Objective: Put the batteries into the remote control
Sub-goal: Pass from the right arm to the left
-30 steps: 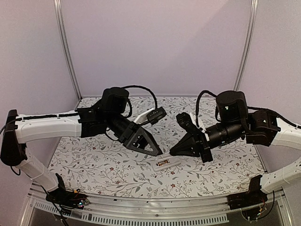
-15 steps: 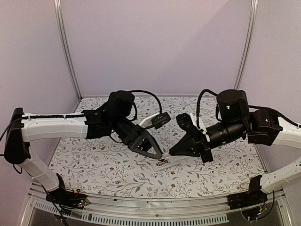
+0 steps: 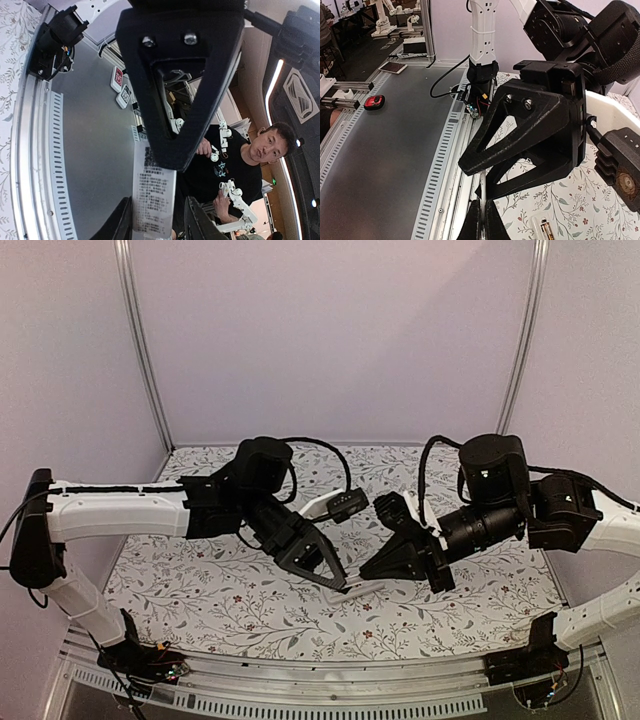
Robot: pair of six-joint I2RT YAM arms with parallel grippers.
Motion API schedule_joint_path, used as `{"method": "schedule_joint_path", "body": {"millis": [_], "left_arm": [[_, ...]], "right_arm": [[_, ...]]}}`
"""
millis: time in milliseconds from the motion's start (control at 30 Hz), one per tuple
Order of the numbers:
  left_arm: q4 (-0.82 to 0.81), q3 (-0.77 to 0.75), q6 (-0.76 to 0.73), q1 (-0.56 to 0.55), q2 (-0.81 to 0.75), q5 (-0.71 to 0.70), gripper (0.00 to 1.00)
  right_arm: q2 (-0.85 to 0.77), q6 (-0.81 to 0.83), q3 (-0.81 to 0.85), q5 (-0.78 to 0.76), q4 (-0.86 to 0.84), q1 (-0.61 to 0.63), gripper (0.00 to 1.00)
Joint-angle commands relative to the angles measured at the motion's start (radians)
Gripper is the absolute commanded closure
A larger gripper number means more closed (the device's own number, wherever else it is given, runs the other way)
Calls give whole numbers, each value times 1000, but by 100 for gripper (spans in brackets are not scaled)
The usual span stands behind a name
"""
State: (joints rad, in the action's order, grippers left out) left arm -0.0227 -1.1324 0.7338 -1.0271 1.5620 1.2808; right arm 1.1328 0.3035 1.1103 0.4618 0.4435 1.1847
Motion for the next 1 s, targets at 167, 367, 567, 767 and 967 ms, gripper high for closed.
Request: {"method": "schedule_joint_path", "body": {"millis": [167,367,567,767,967], "left_arm": [[-18,-23,7,-18,10,28,73],[-25,-24,-4,-14,2,17,80],[79,-29,-123,12,-32,-54,84],[384,-91,-368,83,-63,-353,84],[616,-141,-599,90,-57,-820,85]], "right_arm": [[3,26,17,-35,38,12,100],[1,25,8,-59,38,12,73],[-27,-14,-24,-140,10,13,45],[-148,-129,-133,-312,-116,-31,16],[-160,-444,-229,-209,-143,-323,1]]}}
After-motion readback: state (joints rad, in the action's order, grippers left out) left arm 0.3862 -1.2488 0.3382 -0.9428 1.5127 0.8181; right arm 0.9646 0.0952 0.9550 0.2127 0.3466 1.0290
